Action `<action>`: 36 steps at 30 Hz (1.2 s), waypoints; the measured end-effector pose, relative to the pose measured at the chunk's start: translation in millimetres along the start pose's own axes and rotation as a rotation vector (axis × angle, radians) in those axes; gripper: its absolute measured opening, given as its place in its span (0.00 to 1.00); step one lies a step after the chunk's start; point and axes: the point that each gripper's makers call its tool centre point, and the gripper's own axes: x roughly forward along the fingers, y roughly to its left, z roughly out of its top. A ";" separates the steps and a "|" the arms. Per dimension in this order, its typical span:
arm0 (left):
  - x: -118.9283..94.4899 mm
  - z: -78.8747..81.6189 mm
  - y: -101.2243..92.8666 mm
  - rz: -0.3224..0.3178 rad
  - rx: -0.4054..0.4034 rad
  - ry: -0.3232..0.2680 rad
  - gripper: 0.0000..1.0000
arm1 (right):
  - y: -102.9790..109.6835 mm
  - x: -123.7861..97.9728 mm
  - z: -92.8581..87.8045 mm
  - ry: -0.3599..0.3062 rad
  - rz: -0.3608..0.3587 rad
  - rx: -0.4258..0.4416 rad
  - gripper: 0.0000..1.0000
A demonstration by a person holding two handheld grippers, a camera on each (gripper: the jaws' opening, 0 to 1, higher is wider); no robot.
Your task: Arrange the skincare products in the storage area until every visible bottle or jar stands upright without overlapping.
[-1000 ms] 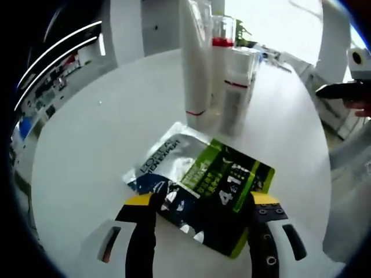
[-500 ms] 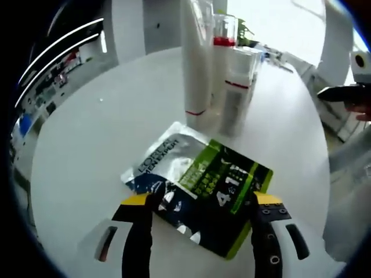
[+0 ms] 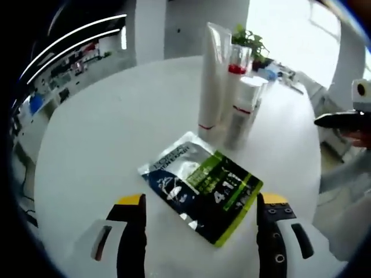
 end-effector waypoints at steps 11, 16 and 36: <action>-34.2 -14.3 -2.9 0.033 -0.101 -0.046 0.88 | 0.7 0.9 0.0 -0.002 -0.003 -0.026 1.00; -50.2 -21.3 -2.2 0.053 -0.159 -0.070 0.91 | 1.4 0.8 -0.6 0.001 0.001 -0.033 1.00; -113.4 -44.3 -2.7 0.169 -0.248 -0.179 0.97 | 5.6 1.1 -1.5 0.008 0.018 -0.053 0.99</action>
